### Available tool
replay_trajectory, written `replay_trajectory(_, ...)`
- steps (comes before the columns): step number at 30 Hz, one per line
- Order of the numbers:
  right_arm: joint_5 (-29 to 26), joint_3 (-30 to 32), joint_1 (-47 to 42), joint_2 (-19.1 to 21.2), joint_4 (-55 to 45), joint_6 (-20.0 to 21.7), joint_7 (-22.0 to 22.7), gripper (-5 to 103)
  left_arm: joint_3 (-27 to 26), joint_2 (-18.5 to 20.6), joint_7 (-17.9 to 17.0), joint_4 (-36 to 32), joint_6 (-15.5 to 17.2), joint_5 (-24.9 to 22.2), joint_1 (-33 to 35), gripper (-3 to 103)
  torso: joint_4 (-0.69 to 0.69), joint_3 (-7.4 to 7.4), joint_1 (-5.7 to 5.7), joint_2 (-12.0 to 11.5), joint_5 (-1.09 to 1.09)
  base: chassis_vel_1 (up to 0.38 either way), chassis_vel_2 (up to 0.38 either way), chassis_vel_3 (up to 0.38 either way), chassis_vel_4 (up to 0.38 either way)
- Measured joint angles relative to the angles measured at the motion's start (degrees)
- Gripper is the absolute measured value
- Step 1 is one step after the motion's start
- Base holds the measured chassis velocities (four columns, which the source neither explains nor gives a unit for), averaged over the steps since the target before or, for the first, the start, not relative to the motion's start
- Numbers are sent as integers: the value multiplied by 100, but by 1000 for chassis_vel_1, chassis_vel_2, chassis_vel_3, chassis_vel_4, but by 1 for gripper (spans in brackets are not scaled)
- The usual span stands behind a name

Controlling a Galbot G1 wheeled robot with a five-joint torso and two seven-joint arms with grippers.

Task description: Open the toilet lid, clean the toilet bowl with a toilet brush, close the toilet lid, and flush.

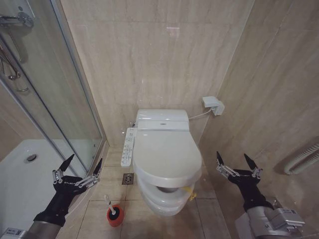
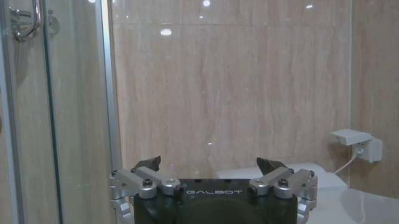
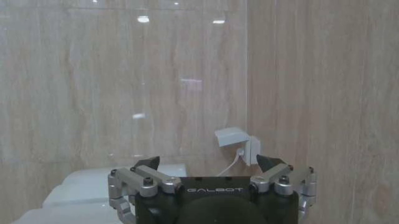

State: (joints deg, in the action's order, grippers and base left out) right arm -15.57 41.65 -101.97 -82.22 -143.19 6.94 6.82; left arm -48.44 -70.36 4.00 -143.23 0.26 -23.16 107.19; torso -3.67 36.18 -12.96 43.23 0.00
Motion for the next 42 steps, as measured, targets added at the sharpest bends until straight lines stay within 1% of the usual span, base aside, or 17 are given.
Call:
replay_trajectory(11, 82, -54, -62, -36, -4, -13, -158, 100, 0, 0, 0, 0, 0, 0, 0, 100, 0, 0, 0, 0, 0, 0, 0, 0, 0)
replay_trajectory(42, 86, -61, -64, -31, -12, -17, -160, 100, 0, 0, 0, 0, 0, 0, 0, 100, 0, 0, 0, 0, 0, 0, 0, 0, 0)
